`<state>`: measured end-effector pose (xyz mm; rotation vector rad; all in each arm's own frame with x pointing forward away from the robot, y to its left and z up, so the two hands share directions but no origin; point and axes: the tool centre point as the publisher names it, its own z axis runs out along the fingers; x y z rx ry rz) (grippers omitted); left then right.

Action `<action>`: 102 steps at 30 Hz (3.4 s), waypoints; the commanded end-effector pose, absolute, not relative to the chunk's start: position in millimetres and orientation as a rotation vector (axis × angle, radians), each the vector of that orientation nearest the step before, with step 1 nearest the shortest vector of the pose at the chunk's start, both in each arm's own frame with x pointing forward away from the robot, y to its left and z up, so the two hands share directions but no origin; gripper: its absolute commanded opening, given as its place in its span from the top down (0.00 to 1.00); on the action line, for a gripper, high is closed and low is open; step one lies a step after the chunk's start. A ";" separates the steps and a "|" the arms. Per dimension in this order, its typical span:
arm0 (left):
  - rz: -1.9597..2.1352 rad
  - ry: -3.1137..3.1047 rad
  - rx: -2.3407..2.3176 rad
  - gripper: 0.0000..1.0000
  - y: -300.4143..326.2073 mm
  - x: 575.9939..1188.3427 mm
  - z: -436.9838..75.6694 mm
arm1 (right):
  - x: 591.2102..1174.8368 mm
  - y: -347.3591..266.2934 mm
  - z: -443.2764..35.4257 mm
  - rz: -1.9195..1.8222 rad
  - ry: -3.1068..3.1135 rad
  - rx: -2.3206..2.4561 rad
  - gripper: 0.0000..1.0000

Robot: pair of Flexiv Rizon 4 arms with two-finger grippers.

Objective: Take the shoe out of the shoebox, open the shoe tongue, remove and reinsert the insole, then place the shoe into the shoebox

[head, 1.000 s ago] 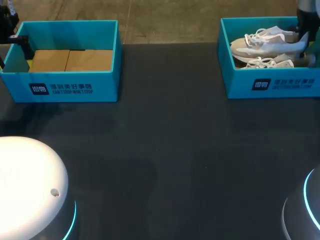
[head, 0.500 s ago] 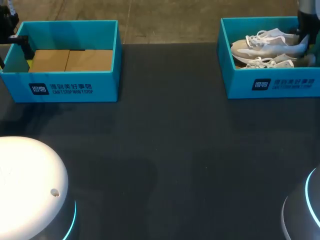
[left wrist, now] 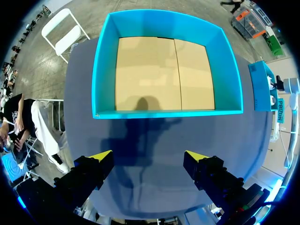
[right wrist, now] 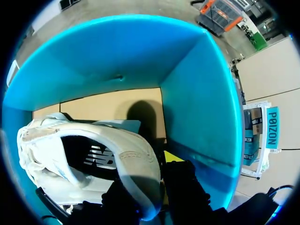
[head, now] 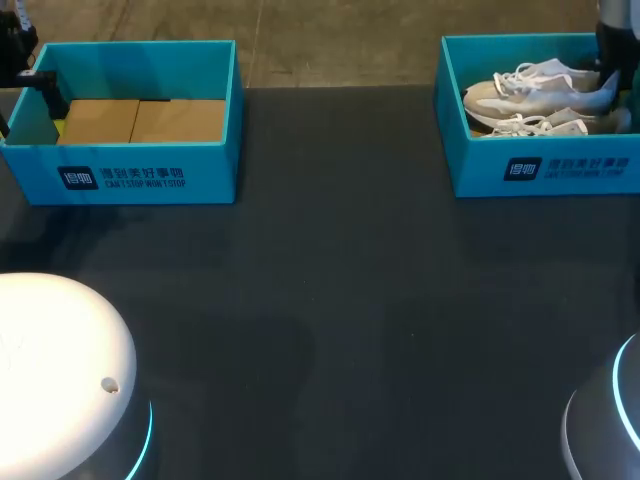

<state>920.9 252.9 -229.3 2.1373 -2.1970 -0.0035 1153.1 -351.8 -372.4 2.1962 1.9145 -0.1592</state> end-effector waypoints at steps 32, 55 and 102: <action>-0.005 -2.198 2.139 0.00 252.6 920.0 -228.6 | 1158.7 -347.4 -360.3 -0.152 1.926 2.210 0.33; -0.005 -2.198 2.139 0.00 252.6 920.0 -228.6 | 1138.7 -327.2 -286.6 -0.099 1.883 2.182 0.00; -0.005 -2.198 2.139 0.00 252.6 920.0 -228.6 | 983.3 -199.5 -211.5 -0.002 1.968 2.289 0.00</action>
